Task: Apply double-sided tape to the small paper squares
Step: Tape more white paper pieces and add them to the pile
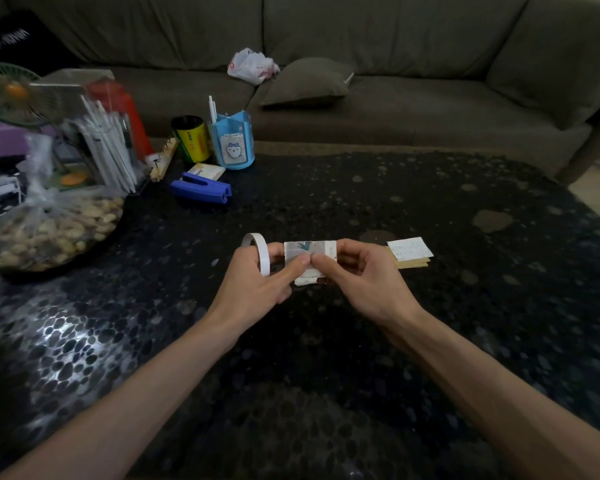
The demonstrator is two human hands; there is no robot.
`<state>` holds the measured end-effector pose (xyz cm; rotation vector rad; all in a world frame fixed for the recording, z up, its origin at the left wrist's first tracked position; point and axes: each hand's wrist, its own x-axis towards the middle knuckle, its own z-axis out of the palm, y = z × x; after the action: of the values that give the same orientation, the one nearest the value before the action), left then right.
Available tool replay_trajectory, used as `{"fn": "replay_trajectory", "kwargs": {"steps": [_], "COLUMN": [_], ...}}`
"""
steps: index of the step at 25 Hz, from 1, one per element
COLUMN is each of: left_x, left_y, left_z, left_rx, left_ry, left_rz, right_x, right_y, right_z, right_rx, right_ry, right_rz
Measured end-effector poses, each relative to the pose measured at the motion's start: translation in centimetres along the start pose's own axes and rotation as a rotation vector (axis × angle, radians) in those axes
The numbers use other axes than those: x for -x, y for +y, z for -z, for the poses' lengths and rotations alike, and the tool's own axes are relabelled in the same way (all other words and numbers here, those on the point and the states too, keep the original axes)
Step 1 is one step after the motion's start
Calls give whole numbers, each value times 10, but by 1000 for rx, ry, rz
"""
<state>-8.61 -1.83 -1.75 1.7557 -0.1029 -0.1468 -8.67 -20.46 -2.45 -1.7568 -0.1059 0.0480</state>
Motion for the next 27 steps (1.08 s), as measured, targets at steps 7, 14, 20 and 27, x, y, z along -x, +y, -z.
{"fn": "replay_trajectory", "kwargs": {"steps": [7,14,20,27], "left_x": [-2,-2,-4,-3], "left_y": [-1,0,1,1], "left_z": [1,0,2,2], "left_rx": [12,21,31,-16], "left_ry": [-25,-22,-4,10], "left_rz": [-4,-8,-20,0], "right_x": [0,-1,1,-1], "right_y": [-1,-1,-1,1], "right_z": [-1,-2,-1,-1], "right_rx": [7,17,-5,49], "right_ry": [1,11,43,33], "right_rz": [29,15,51,57]}}
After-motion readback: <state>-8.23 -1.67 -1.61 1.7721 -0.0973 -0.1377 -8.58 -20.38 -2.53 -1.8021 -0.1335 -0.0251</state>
